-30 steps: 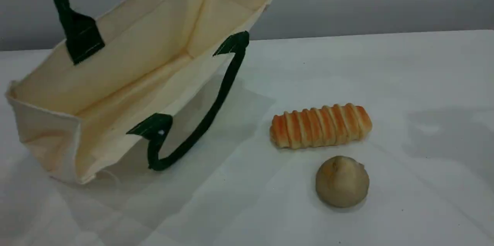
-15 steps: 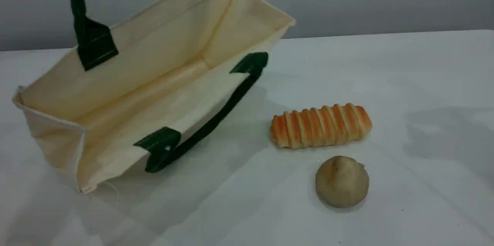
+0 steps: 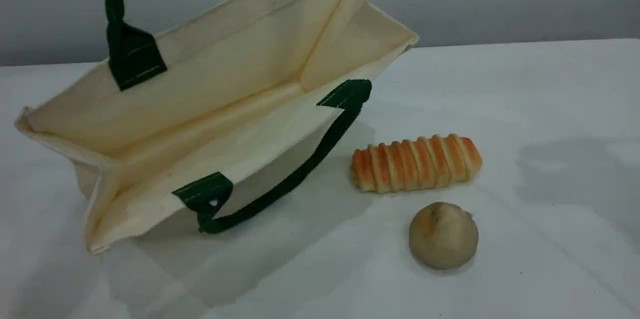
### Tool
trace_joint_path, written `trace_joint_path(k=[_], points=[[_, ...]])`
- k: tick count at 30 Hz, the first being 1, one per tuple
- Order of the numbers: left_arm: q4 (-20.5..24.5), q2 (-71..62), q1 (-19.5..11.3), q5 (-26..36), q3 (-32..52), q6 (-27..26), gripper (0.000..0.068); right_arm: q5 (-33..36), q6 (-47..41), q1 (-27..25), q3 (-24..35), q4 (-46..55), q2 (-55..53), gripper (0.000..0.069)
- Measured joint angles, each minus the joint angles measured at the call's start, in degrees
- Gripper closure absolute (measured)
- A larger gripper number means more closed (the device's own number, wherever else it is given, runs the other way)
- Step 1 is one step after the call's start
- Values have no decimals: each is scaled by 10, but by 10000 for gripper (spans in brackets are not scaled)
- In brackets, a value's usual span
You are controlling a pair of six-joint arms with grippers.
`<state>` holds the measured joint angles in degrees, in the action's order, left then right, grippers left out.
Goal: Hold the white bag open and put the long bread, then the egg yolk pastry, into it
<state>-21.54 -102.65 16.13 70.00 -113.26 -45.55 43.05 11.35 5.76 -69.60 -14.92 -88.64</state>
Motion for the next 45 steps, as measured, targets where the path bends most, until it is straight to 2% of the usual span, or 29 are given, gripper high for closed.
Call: trace_joint_path(k=[11,20,28,45], points=[[-9,0,0,0,0,0,589,-2,113,0,0,-101,-45,127],[-10,0,0,0,0,0,589,-11,118,20,0,-120,-124,127],[-11,0,0,0,0,0,589,-61,119,63,0,-150,-194,127],[-11,0,0,0,0,0,589,-81,117,63,-1,-229,-286,127]])
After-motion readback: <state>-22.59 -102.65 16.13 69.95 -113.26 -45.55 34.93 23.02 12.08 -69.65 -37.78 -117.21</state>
